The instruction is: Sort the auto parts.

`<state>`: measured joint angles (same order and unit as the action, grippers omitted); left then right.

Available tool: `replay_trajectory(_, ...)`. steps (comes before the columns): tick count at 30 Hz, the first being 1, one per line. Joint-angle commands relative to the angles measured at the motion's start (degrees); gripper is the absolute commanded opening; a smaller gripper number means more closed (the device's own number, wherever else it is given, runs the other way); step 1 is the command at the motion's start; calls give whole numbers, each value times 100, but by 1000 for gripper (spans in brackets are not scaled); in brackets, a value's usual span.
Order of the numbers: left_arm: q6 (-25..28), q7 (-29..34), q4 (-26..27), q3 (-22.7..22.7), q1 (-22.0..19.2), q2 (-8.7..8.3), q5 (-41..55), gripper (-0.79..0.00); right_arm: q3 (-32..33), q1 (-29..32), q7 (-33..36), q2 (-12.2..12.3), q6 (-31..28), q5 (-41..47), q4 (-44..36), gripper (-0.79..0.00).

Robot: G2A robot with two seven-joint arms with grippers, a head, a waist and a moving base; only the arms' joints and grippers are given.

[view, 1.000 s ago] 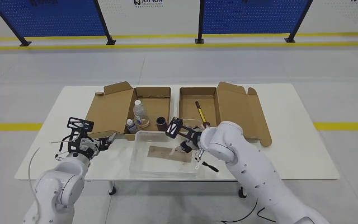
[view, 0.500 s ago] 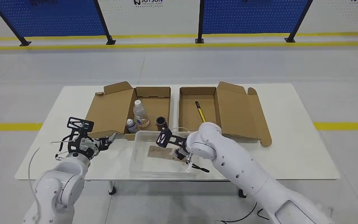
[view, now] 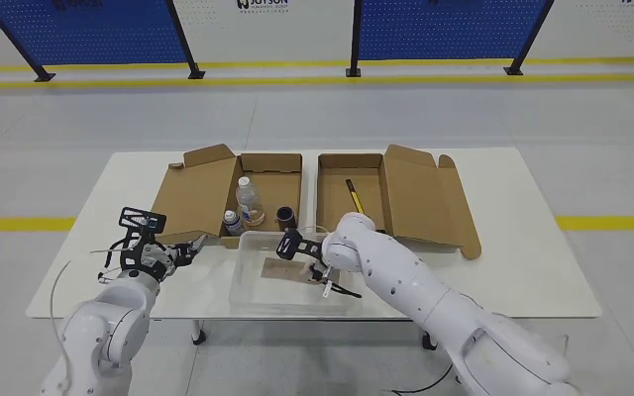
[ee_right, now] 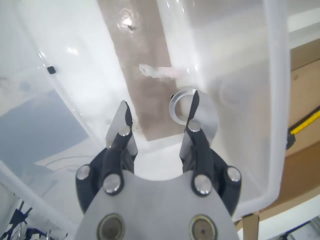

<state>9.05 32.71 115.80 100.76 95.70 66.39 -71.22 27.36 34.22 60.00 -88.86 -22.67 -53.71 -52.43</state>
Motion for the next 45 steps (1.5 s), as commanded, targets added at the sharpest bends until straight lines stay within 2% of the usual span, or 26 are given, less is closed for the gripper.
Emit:
replay_trajectory(1, 0, 0, 0, 0, 0, 0, 0, 0, -40, -36, -56, -64, -39, 54, 155, -302)
replay_trajectory(8, 0, 0, 0, 0, 0, 0, 0, 0, -120, -157, -315, -255, -220, 180, 674, -243)
replay_trajectory(17, 0, 0, 0, 0, 0, 0, 0, 0, -169, -208, -410, -434, -408, 347, 938, -182)
replay_trajectory(29, 0, 0, 0, 0, 0, 0, 0, 0, -216, -261, -405, -613, -734, 532, 819, -172)
replay_trajectory(34, 0, 0, 0, 0, 0, 0, 0, 0, -216, -360, -390, -640, -539, 321, 800, -175)
replay_trajectory(39, 0, 0, 0, 0, 0, 0, 0, 0, -132, -404, -392, -629, -426, 255, 977, -185)
replay_trajectory(45, 0, 0, 0, 0, 0, 0, 0, 0, -172, -412, -378, -699, -661, 272, 1301, -206)
